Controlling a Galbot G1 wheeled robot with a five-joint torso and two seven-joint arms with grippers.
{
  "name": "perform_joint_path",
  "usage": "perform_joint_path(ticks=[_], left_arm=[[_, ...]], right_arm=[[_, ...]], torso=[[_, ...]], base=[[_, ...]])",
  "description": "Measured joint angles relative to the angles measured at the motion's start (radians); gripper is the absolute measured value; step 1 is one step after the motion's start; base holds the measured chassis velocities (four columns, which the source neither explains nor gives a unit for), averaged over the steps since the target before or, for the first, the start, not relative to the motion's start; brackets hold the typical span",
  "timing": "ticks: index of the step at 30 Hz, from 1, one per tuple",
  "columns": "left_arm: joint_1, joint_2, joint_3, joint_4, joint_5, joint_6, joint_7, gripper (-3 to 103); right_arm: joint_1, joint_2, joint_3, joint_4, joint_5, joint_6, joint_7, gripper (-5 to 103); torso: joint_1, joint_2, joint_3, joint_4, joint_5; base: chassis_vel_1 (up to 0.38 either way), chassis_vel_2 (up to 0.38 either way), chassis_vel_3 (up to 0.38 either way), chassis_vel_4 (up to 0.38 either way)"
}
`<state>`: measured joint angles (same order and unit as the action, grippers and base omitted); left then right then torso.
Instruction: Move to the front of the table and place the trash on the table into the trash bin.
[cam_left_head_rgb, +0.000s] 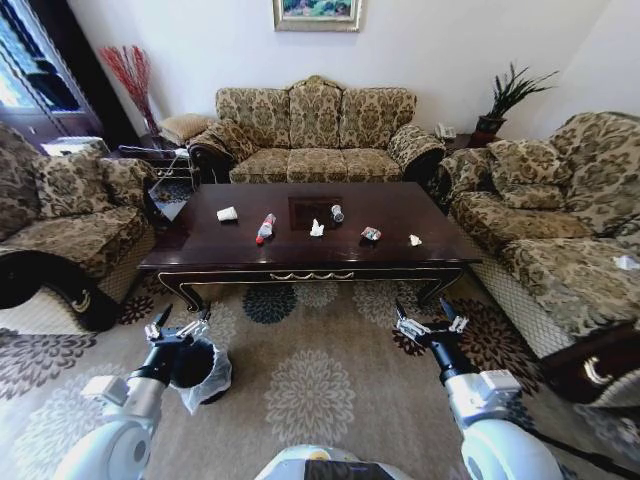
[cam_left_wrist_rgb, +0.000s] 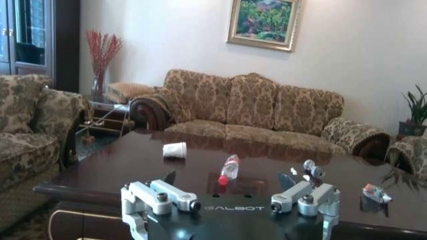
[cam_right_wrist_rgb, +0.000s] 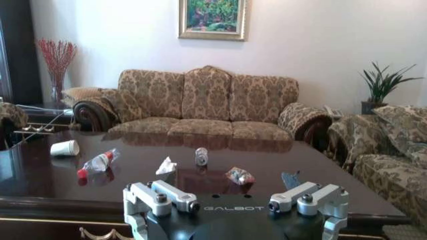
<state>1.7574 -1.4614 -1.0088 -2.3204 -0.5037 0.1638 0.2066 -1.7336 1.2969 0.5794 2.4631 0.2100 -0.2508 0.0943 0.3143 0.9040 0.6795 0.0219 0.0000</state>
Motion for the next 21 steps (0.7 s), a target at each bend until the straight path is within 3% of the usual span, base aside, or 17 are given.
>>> perform_joint_path(ticks=[21], left_arm=[[0.000, 0.000, 0.000, 0.000, 0.000, 0.000, 0.000, 100]], right_arm=[[0.000, 0.000, 0.000, 0.000, 0.000, 0.000, 0.000, 100]], torso=[[0.000, 0.000, 0.000, 0.0000, 0.0000]], base=[[0.000, 0.000, 0.000, 0.000]])
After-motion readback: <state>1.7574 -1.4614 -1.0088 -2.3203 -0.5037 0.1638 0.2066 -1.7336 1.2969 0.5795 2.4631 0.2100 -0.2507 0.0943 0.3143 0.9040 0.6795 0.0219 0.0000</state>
